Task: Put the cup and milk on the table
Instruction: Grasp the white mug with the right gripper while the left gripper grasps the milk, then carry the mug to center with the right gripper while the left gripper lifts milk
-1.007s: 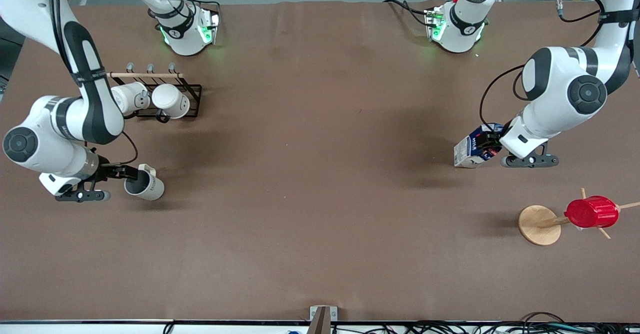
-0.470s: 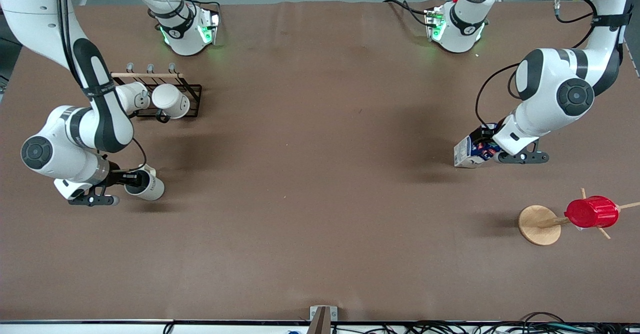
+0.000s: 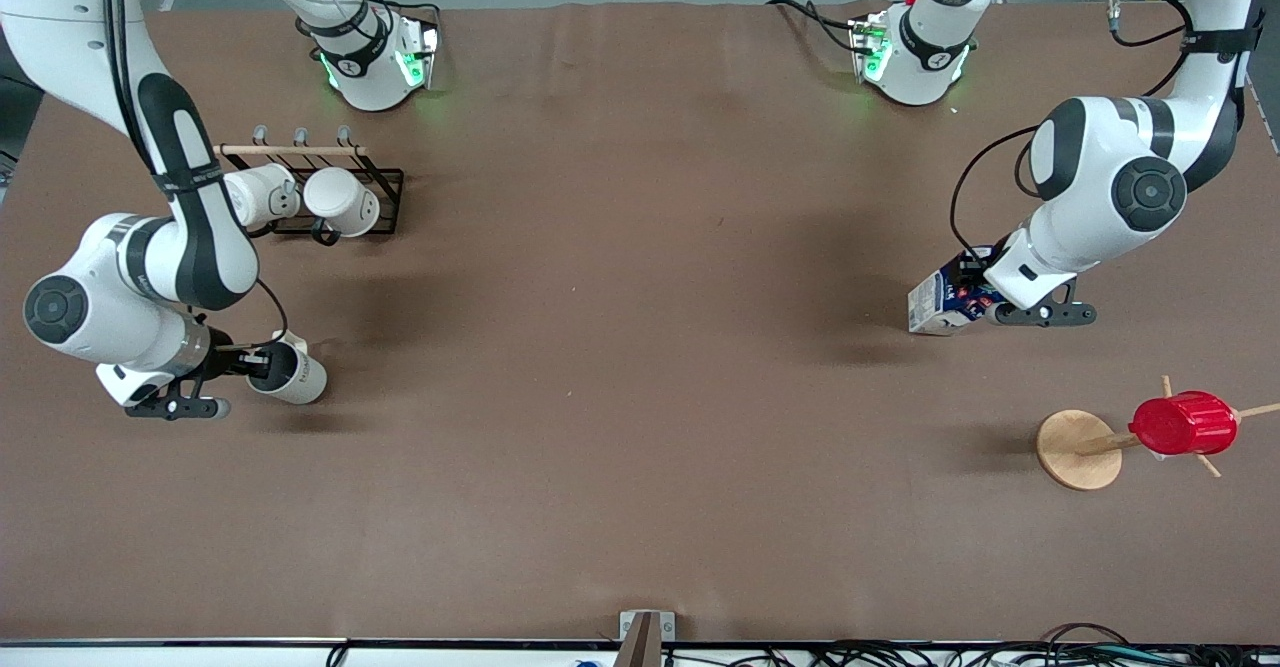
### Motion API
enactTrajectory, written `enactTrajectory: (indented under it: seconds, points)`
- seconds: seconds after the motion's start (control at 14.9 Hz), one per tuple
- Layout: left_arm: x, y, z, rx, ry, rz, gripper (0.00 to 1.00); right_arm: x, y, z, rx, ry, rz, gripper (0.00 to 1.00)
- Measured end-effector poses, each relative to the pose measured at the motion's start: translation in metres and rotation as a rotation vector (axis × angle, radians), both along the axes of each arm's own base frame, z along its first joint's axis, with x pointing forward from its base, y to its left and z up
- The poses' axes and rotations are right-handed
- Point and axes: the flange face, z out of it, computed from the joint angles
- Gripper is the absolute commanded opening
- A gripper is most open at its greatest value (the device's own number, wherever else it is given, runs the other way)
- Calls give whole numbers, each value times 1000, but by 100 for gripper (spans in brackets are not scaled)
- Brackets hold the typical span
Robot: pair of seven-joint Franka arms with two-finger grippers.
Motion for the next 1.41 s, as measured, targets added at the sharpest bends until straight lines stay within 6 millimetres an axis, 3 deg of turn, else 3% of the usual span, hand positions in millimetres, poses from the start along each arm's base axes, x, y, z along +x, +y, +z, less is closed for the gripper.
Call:
enactTrajectory:
  seconds: [0.13,0.34,0.6,0.87,1.01,1.14,1.41]
  points:
    - [0,0,0,0,-1,0,19,14,24,27,30,8,15,0]
    - [3,-1,4,-2,-18,-1,10,20,95,59,68,-11,-19,0]
    - [21,-2,30,-6,-77,0,10,-3,232,82,108,14,-110,0]
    - [40,-8,62,-8,-100,-7,10,-54,376,90,72,-31,-227,0]
    - [51,-11,79,-7,-83,-11,10,-86,436,78,78,-37,-274,0]
    - [62,-13,94,-7,-71,-12,10,-112,479,50,74,-54,-319,0]
    - [78,-25,109,-13,-73,-9,9,-150,526,-22,34,-55,-273,0]
